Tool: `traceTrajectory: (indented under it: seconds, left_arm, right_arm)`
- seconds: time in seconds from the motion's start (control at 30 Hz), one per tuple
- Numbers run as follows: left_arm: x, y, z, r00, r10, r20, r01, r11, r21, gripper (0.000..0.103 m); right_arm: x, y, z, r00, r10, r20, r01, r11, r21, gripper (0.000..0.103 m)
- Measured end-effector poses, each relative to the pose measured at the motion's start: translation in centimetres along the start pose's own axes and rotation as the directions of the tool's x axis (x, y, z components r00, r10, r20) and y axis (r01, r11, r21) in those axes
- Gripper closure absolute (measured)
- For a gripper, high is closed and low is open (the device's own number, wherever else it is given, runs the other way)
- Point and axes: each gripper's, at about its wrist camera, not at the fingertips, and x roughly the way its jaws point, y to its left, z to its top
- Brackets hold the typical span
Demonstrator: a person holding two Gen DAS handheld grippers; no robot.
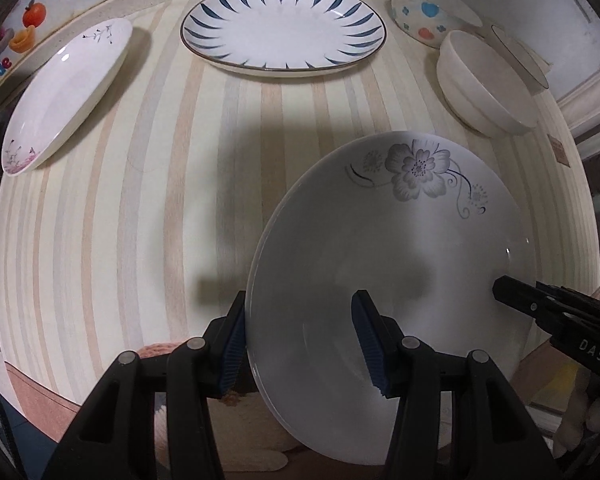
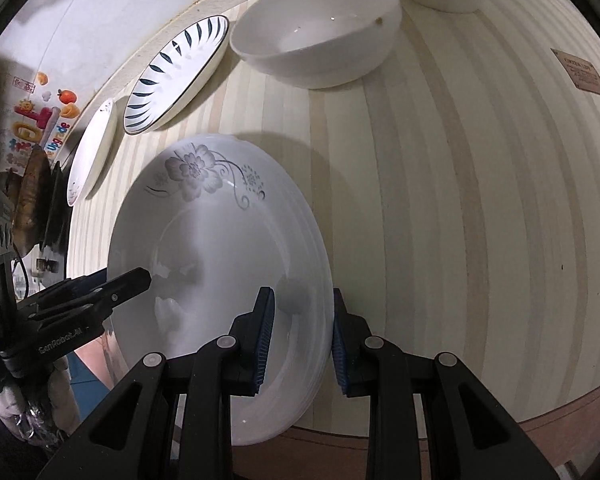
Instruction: Organize plates and bowls
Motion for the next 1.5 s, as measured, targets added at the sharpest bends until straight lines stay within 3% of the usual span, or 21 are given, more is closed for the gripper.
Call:
traceTrajectory:
  seconds: [0.1, 0.17, 0.27, 0.33, 0.4, 0.43, 0.57, 0.73, 0.93, 0.97, 1.07, 1.33, 1.5]
  left_arm:
    - [-0.5, 0.0, 0.2, 1.0, -0.009, -0.016, 0.009, 1.0, 0.011, 0.055]
    - [-3.0, 1.3, 0.1, 0.999, -0.006, 0.032, 0.006, 1.0, -0.005, 0.055]
    - [-7.4, 5.7, 0.1, 0.993, 0.035, 0.117, -0.023, 0.995, -0.102, 0.054]
    - [-9.4, 9.7, 0.5, 0.985, 0.081, 0.152, -0.052, 0.981, -0.189, 0.054]
    - [-10.3, 14.3, 1.1, 0.978, 0.122, 0.168, -0.069, 0.955, -0.288, 0.054]
    - [-10.2, 17.2, 1.7, 0.976, 0.144, 0.163, -0.081, 0.936, -0.342, 0.054]
    - [-8.1, 24.7, 4.4, 0.977, 0.171, 0.128, -0.096, 0.887, -0.451, 0.054]
    - [-4.5, 30.2, 7.2, 0.979, 0.193, 0.067, -0.138, 0.866, -0.48, 0.054]
    - [-1.8, 33.3, 8.5, 0.99, 0.133, 0.046, -0.095, 0.868, -0.487, 0.054]
    - [-1.5, 33.7, 8.6, 0.992, 0.119, 0.051, -0.079, 0.871, -0.485, 0.054]
    - [-1.6, 34.0, 8.7, 0.991, 0.081, 0.107, -0.022, 0.883, -0.468, 0.073]
    - [-2.2, 34.1, 8.2, 0.988, 0.103, 0.116, -0.041, 0.897, -0.441, 0.073]
    - [-4.7, 32.0, 7.3, 0.982, 0.105, 0.158, -0.03, 0.907, -0.419, 0.073]
  right_arm:
    - [0.2, 0.3, 0.5, 1.0, 0.008, -0.029, -0.008, 1.0, -0.017, 0.074]
    - [-0.6, 0.1, 1.0, 0.998, 0.006, -0.07, -0.007, 1.0, -0.017, 0.074]
    - [-4.4, 1.5, 2.3, 0.997, -0.075, -0.02, 0.073, 0.994, -0.081, 0.072]
    - [-7.1, 3.7, 3.5, 0.998, -0.061, 0.029, 0.064, 0.989, -0.13, 0.065]
    - [-8.7, 6.9, 5.2, 0.998, -0.006, 0.069, 0.017, 0.986, -0.168, 0.049]
    - [-8.8, 9.0, 6.6, 0.996, 0.043, 0.076, -0.028, 0.98, -0.195, 0.046]
    - [-4.3, 18.0, 13.0, 0.983, 0.177, 0.047, -0.154, 0.938, -0.312, 0.043]
    - [5.2, 26.4, 21.0, 0.981, 0.189, -0.042, -0.192, 0.932, -0.306, 0.043]
    - [14.4, 32.5, 26.8, 0.99, 0.112, -0.091, -0.136, 0.937, -0.321, 0.047]
    - [15.7, 32.9, 27.2, 0.989, 0.098, -0.108, -0.128, 0.939, -0.32, 0.053]
    - [18.4, 33.3, 27.9, 0.989, 0.062, -0.136, -0.103, 0.943, -0.318, 0.08]
    - [18.3, 32.3, 26.9, 0.992, 0.049, -0.117, -0.086, 0.937, -0.339, 0.084]
    - [16.4, 31.5, 25.5, 0.994, 0.057, -0.096, -0.086, 0.935, -0.343, 0.084]
